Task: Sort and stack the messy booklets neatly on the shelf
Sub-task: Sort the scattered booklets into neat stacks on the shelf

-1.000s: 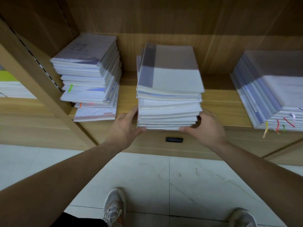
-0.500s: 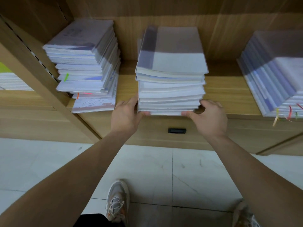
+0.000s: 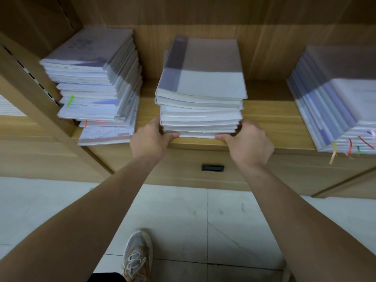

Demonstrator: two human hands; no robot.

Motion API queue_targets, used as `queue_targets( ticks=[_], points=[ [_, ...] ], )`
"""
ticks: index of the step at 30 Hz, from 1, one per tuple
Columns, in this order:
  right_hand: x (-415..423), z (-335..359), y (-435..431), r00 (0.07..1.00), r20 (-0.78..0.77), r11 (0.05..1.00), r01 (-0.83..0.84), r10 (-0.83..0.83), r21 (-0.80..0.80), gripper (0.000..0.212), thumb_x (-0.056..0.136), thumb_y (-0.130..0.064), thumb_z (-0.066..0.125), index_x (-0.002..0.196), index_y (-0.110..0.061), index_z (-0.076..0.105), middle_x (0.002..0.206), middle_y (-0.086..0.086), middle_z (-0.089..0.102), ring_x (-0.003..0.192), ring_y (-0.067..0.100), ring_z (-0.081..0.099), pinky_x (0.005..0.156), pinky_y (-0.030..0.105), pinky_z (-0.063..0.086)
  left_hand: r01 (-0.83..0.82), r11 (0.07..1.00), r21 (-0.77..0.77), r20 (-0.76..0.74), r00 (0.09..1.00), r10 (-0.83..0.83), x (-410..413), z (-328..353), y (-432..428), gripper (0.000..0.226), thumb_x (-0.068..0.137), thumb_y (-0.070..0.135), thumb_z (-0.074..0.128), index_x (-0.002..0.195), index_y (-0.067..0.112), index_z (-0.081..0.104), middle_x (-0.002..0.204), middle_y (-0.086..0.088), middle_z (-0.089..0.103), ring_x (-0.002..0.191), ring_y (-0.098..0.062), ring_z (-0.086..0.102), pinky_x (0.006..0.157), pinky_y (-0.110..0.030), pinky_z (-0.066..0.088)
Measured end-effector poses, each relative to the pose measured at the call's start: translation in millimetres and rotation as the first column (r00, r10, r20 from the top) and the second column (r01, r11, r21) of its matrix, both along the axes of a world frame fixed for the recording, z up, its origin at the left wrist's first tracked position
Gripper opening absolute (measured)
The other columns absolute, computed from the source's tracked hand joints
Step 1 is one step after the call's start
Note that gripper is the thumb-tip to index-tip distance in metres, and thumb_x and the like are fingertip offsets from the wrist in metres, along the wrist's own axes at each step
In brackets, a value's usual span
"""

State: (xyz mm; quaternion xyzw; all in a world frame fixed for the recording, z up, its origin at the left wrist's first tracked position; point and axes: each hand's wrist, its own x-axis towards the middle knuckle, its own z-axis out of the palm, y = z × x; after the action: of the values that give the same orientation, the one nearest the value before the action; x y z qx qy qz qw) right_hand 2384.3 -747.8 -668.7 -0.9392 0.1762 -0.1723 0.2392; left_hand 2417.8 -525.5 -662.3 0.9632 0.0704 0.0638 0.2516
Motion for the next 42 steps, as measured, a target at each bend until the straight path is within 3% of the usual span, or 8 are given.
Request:
queue_targets(
  ticks=[3,6,9,14,23,28,37,42],
  points=[
    [2.9,-0.6,-3.6,0.999,0.019,0.995,-0.031,0.033,-0.099,0.056,0.065,-0.074,0.074,0.087,-0.024,0.062,0.084,-0.006,0.061,0.079,0.021,0.058,0.058,0.027,0.041,0.001,1.000,0.014,-0.008,1.000,-0.001,-0.2,4.2,-0.1,0.039,0.081,0.058,0.071,0.094,0.032,0.045,0.081,0.008,0.058,0.079,-0.020,0.052,0.066,-0.031,0.040],
    [6.7,-3.3,-3.3,0.999,0.026,0.996,-0.041,0.043,-0.073,0.058,0.063,-0.074,0.074,0.089,-0.024,0.065,0.089,-0.005,0.064,0.085,0.022,0.059,0.064,0.034,0.052,-0.002,0.999,0.045,-0.010,1.000,0.002,0.0,5.8,-0.1,0.041,0.082,0.059,0.070,0.101,0.028,0.053,0.082,0.006,0.056,0.080,-0.021,0.052,0.067,-0.033,0.041],
    [2.7,-2.6,-3.6,0.998,0.022,0.997,-0.064,0.065,-0.041,0.059,0.067,-0.075,0.072,0.097,-0.024,0.067,0.096,-0.005,0.064,0.091,0.021,0.058,0.067,0.035,0.053,0.029,0.999,0.033,-0.001,1.000,-0.029,-2.8,7.1,0.7,0.048,0.082,0.057,0.070,0.113,0.023,0.056,0.086,0.005,0.060,0.091,-0.026,0.062,0.069,-0.033,0.044],
    [-10.1,2.5,-6.8,0.983,-0.004,0.982,-0.181,0.181,0.059,0.066,0.073,-0.079,0.063,0.110,-0.025,0.067,0.105,-0.008,0.064,0.101,0.017,0.057,0.078,0.037,0.052,0.114,0.991,-0.069,-0.016,0.993,-0.115,-6.9,13.5,3.8,0.063,0.076,0.068,0.068,0.120,0.024,0.056,0.101,0.005,0.066,0.097,-0.021,0.061,0.078,-0.036,0.051],
    [1.1,2.0,-3.6,0.995,0.047,0.988,-0.089,0.084,0.129,0.052,0.073,-0.078,0.064,0.086,-0.028,0.066,0.082,-0.010,0.067,0.074,0.014,0.060,0.064,0.030,0.052,0.049,0.997,-0.055,0.002,0.999,-0.049,1.0,10.2,-1.6,0.058,0.080,0.064,0.068,0.116,0.020,0.057,0.085,0.009,0.053,0.087,-0.018,0.053,0.071,-0.031,0.040],
    [2.3,2.0,-3.7,0.995,0.039,0.986,-0.101,0.097,0.129,0.057,0.071,-0.081,0.062,0.085,-0.026,0.063,0.082,-0.009,0.064,0.074,0.015,0.060,0.065,0.034,0.055,0.159,0.980,-0.119,-0.007,0.987,-0.161,2.6,13.5,8.2,0.062,0.077,0.063,0.071,0.121,0.021,0.058,0.095,0.010,0.059,0.092,-0.015,0.055,0.073,-0.030,0.041],
    [7.5,6.1,4.2,0.997,0.008,0.990,-0.072,0.072,0.124,0.048,0.072,-0.075,0.068,0.080,-0.028,0.060,0.078,-0.011,0.063,0.070,0.014,0.059,0.061,0.028,0.049,0.033,0.993,-0.113,0.036,0.999,-0.029,5.1,9.8,-2.3,0.063,0.078,0.063,0.069,0.122,0.019,0.059,0.091,0.004,0.061,0.095,-0.026,0.061,0.076,-0.035,0.049],
    [2.5,9.3,1.2,0.993,0.002,0.977,-0.120,0.121,0.174,0.060,0.068,-0.077,0.069,0.097,-0.025,0.063,0.095,-0.009,0.064,0.086,0.016,0.062,0.066,0.031,0.050,0.150,0.963,-0.226,0.049,0.989,-0.142,-3.1,14.8,5.0,0.060,0.079,0.056,0.073,0.127,0.025,0.056,0.100,0.013,0.062,0.098,-0.015,0.058,0.079,-0.029,0.044]
  ],
)
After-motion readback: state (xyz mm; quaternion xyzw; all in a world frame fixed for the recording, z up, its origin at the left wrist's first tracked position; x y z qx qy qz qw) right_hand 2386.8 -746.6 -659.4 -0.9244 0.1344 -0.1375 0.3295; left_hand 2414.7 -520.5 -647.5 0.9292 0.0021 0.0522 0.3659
